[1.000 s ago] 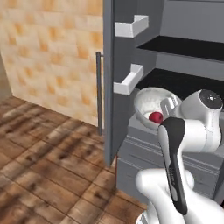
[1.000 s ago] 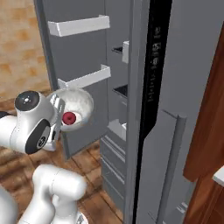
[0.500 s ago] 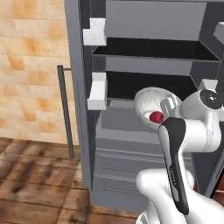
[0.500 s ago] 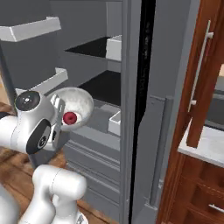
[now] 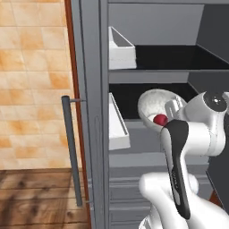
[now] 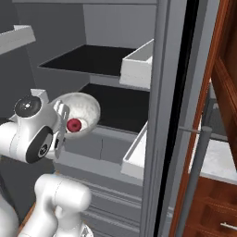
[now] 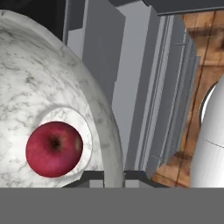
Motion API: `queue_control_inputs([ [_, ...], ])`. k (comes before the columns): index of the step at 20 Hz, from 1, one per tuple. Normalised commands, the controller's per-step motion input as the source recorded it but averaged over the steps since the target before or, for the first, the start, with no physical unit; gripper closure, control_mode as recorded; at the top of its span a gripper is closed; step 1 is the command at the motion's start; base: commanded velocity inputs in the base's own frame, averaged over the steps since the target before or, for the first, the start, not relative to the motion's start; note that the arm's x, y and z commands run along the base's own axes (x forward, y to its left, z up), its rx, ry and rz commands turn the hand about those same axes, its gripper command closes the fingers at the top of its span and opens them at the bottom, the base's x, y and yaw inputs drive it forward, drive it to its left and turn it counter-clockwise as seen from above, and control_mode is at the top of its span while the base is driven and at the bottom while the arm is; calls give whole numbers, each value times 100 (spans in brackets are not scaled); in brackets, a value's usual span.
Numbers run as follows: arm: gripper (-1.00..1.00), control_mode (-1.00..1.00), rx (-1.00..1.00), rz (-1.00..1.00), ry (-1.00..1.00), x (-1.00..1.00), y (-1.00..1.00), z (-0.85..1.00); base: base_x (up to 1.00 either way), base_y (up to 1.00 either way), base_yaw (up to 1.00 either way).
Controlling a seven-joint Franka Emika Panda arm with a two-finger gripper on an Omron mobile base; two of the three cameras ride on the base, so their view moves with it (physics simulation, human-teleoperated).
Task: Move the cup from next to the sink to the open cabinet. Then, move the bowl with the apple to the fridge to clear the area for faucet cleaning.
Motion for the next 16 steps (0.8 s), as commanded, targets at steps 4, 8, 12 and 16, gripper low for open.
queue_control_inputs([
  [4,100,100,0,0,0,0,0,0,58,-9,-4],
  [8,100,100,0,0,0,0,0,0,36,-10,-2],
  [12,100,100,0,0,0,0,0,0,50,0,-5],
  [16,100,-100,0,-1,0,7,0,8,35,0,-3],
])
